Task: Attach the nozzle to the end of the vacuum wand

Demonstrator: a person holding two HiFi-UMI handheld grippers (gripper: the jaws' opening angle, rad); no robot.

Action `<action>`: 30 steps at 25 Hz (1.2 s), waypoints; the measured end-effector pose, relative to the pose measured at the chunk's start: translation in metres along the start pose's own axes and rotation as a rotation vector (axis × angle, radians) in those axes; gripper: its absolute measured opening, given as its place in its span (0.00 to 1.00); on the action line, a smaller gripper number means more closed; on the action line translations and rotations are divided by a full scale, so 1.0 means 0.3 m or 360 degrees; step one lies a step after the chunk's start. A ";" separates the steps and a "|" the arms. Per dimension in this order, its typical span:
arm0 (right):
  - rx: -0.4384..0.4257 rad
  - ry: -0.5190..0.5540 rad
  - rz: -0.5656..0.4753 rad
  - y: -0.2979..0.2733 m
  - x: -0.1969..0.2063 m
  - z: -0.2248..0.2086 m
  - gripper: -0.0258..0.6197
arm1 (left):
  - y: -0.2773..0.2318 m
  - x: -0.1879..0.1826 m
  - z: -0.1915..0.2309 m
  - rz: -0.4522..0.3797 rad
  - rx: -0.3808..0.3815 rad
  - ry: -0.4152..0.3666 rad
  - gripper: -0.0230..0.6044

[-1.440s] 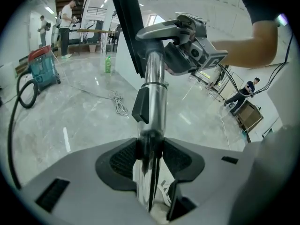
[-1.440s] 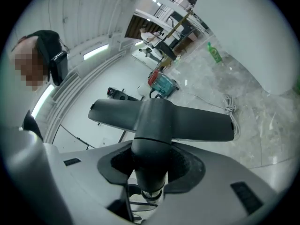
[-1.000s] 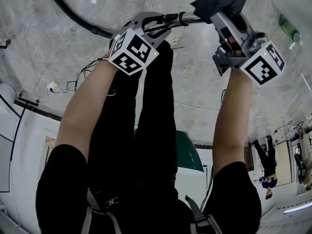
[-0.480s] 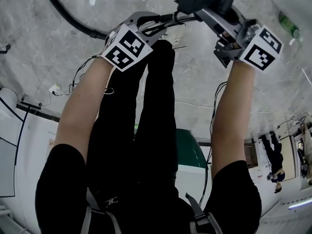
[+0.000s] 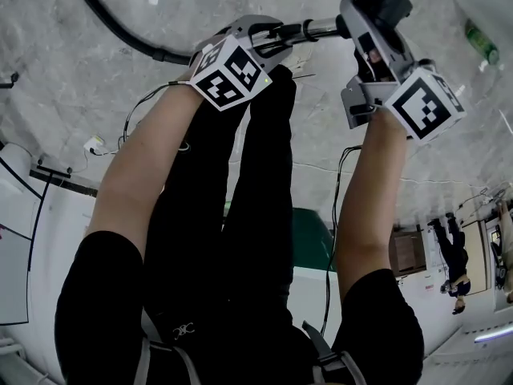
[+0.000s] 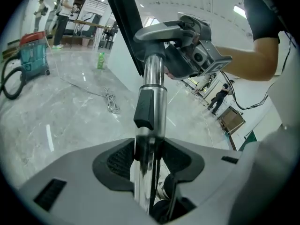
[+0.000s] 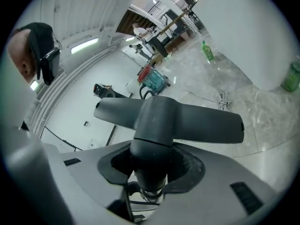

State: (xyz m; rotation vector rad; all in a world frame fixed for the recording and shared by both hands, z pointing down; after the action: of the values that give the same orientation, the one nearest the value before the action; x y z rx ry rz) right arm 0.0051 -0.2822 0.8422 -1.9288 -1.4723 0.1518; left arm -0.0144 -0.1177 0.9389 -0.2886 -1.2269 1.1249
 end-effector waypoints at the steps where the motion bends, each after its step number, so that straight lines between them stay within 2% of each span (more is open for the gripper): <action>1: 0.0031 -0.0029 0.0010 0.001 0.005 -0.004 0.30 | -0.010 0.001 -0.003 0.0022 0.0007 -0.0033 0.30; 3: 0.0117 -0.0095 0.0040 -0.001 0.013 -0.007 0.30 | -0.041 0.001 -0.008 0.0071 -0.0031 -0.0104 0.30; 5: 0.0206 -0.0128 0.0061 -0.014 0.020 0.006 0.30 | -0.073 -0.001 -0.005 0.0097 -0.0078 -0.0115 0.28; 7: 0.0228 -0.0123 0.0055 -0.033 0.019 0.013 0.30 | -0.082 0.002 0.007 0.0088 -0.0015 -0.0092 0.27; 9: 0.0150 -0.0103 0.0060 -0.052 0.018 0.023 0.30 | -0.065 0.008 0.016 0.0084 0.0081 -0.0079 0.26; 11: -0.0043 -0.0032 0.0141 -0.069 0.022 0.054 0.30 | -0.034 0.014 0.016 0.0081 0.0176 -0.0074 0.26; 15: -0.0721 0.0225 0.0347 -0.112 0.045 0.127 0.30 | 0.033 0.030 0.015 0.0065 0.0344 -0.0074 0.26; 16: -0.0811 0.0245 0.0390 -0.121 0.052 0.136 0.30 | 0.045 0.035 0.014 0.0068 0.0347 -0.0061 0.26; 17: -0.0836 0.0241 0.0407 -0.132 0.055 0.140 0.30 | 0.053 0.041 0.018 0.0068 0.0333 -0.0042 0.26; 18: -0.0805 0.0228 0.0388 -0.144 0.054 0.141 0.30 | 0.055 0.046 0.027 0.0062 0.0304 -0.0023 0.26; 20: -0.0614 0.0163 0.0259 -0.163 0.047 0.136 0.30 | 0.052 0.051 0.048 0.0044 0.0228 0.0010 0.27; 22: -0.0277 0.0013 0.0088 -0.169 0.050 0.111 0.30 | 0.041 0.055 0.058 0.0050 0.0177 0.0054 0.27; 25: 0.0344 -0.0188 -0.0055 -0.174 0.069 0.059 0.30 | 0.010 0.065 0.055 0.0085 0.0174 0.0111 0.27; 26: 0.0460 -0.0199 -0.0071 -0.176 0.074 0.059 0.30 | 0.007 0.066 0.052 0.0084 0.0184 0.0112 0.27; 27: 0.0495 -0.0173 -0.0071 -0.181 0.080 0.070 0.30 | 0.011 0.067 0.051 0.0083 0.0193 0.0108 0.27; 28: 0.0449 -0.0115 -0.0044 -0.188 0.083 0.089 0.30 | 0.016 0.070 0.053 0.0086 0.0199 0.0103 0.27; 30: 0.0185 0.0035 0.0084 -0.207 0.083 0.122 0.30 | 0.022 0.075 0.062 0.0095 0.0209 0.0088 0.27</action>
State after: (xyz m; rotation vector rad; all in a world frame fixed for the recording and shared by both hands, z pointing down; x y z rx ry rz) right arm -0.0537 -0.2365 0.8588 -1.8704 -1.3688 0.2345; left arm -0.0358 -0.1036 0.9546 -0.2564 -1.0964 1.2357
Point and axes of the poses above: the fingertips, and each gripper's own axes: y backward along the fingers, z to its left, x out of its underside, the point moved 5 cm from there along y, backward along the fingers, and after that the axes turned 6 degrees about -y, right-handed, at the moved point
